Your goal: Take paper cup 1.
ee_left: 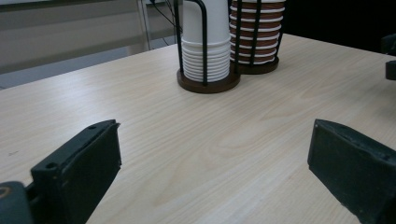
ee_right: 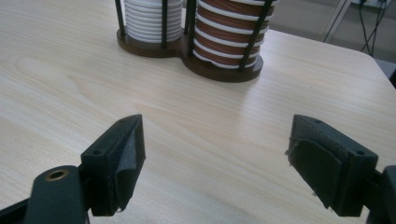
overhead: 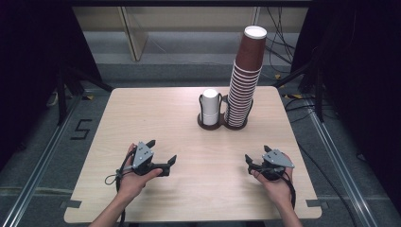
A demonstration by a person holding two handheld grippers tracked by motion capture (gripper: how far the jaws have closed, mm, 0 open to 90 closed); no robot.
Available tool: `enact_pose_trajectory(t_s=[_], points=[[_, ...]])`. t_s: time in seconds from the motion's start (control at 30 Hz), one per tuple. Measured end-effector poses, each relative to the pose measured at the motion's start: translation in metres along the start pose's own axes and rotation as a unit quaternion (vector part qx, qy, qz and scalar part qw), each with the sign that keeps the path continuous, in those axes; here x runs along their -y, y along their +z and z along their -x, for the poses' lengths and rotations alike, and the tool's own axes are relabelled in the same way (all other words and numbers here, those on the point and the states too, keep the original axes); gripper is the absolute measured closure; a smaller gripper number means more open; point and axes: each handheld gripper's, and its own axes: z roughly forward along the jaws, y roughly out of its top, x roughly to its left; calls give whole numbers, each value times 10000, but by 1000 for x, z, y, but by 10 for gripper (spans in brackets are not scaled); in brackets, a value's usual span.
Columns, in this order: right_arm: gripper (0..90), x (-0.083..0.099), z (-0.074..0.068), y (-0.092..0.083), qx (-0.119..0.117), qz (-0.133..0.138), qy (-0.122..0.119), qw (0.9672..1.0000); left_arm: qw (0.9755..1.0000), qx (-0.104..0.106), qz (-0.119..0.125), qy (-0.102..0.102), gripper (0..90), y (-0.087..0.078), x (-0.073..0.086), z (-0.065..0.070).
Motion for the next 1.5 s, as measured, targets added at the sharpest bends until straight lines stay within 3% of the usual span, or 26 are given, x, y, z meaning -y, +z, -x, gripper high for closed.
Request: enact_pose_trajectory(t_s=[0.17, 0.23, 0.37, 0.43, 0.57, 0.67, 0.73, 0.8, 0.9, 0.97, 1.03, 1.1, 1.13, 1.17, 1.2, 1.23, 1.33, 1.5], points=[[195, 0, -4, -1, 36, -23, 54, 10000, 9999, 61, 23, 80, 10, 4, -5, 5], [204, 0, 0, 0, -68, -158, -221, 9996, 9999, 107, 28, 95, 10, 7, -7, 7], [210, 0, -2, -1, -60, -225, -85, 9997, 9997, 107, 29, 207, 6, 11, -13, 8], [209, -3, -3, 1, -129, -110, -9, 9999, 9996, 141, 94, 238, 7, 12, -20, 7], [209, -16, -15, 3, -191, 94, -141, 9997, 9989, 113, 157, 428, 19, 18, -34, 6], [211, -36, -29, 8, -299, 379, -411, 9980, 9982, 108, 242, 542, 20, 33, -52, 3], [213, -40, -34, 12, -360, 382, -281, 9982, 9979, 119, 254, 587, 22, 37, -57, 2], [220, -51, -40, 27, -423, 459, -215, 9978, 9967, 152, 216, 773, 34, 50, -73, 0], [228, -58, -45, 38, -499, 490, -323, 9970, 9963, 130, 254, 805, 51, 61, -85, -2], [233, -64, -49, 57, -599, 553, -375, 9960, 9966, 82, 255, 779, 68, 77, -101, -4], [236, -69, -52, 72, -593, 494, -262, 9967, 9967, 100, 257, 763, 90, 85, -108, -4], [243, -73, -50, 86, -615, 517, -333, 9962, 9953, 143, 188, 944, 92, 104, -120, -2], [243, -73, -50, 86, -615, 517, -333, 9962, 9953, 143, 188, 944, 92, 104, -120, -2], [253, -77, -48, 100, -724, 435, -171, 9963, 9948, 146, 146, 1002, 93, 117, -127, -2], [253, -77, -48, 100, -724, 435, -171, 9963, 9948, 146, 146, 1002, 93, 117, -127, -2], [257, -80, -44, 112, -786, 335, -91, 9963, 9945, 145, 107, 1030, 94, 127, -131, -2], [257, -85, -42, 127, -695, 263, -104, 9972, 9940, 136, 40, 1084, 100, 138, -134, -3], [268, -91, -45, 144, -785, 263, 61, 9965, 9956, 74, -55, 934, 124, 159, -135, -9]])
